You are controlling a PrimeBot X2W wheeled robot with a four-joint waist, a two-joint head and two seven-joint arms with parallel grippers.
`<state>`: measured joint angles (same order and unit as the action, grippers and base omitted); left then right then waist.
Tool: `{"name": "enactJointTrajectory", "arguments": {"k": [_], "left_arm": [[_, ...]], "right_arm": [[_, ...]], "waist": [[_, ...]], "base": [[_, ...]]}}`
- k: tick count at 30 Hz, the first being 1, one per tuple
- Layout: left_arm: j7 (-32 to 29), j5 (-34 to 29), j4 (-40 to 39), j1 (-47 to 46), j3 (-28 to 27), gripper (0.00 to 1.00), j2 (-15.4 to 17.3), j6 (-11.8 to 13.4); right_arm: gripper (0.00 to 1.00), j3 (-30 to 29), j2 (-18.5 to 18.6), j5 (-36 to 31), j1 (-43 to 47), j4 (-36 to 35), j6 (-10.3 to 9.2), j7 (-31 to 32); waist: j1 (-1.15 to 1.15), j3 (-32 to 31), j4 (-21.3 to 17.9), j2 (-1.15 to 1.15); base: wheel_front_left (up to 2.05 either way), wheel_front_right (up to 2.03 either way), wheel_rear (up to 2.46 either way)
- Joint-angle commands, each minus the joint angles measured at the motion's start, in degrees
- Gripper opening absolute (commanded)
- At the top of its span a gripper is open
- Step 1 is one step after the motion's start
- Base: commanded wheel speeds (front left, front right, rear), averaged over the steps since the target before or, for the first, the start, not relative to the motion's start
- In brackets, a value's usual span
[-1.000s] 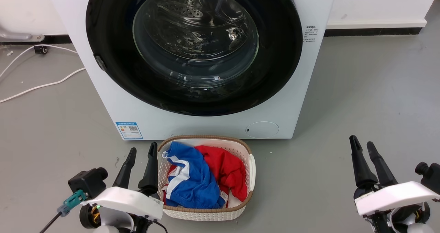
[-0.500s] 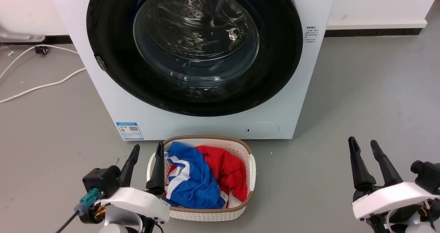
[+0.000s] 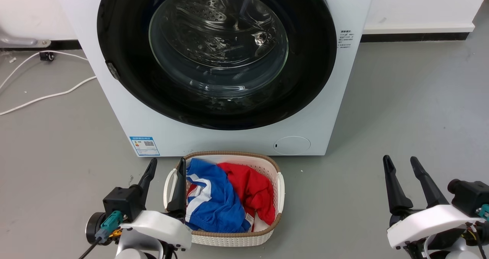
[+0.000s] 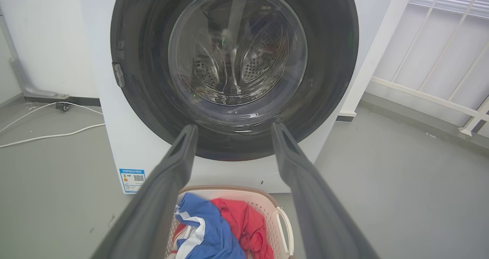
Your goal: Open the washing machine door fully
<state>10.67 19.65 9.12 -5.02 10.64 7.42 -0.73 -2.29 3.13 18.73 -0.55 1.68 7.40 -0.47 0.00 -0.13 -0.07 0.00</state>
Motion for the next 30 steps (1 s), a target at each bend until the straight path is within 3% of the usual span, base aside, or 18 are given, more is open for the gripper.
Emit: {"name": "enactJointTrajectory", "arguments": {"k": [1, 30], "left_arm": [[0.48, -1.37, -0.27, -1.03, 0.21, 1.00, 0.42, 0.29], [3.74, -11.70, 1.82, -0.28, -0.90, 1.00, -1.26, -0.02]], "right_arm": [[1.00, 0.10, -0.16, -1.19, 0.28, -0.73, 0.11, -0.19], [1.00, 1.36, -0.29, -11.50, 0.63, -0.64, 0.14, -2.42]], "waist": [[0.00, -0.01, -0.02, 0.00], [0.00, -0.16, 0.12, 0.00]], "base": [[0.00, 0.00, 0.00], [0.00, 0.00, 0.00]]}}
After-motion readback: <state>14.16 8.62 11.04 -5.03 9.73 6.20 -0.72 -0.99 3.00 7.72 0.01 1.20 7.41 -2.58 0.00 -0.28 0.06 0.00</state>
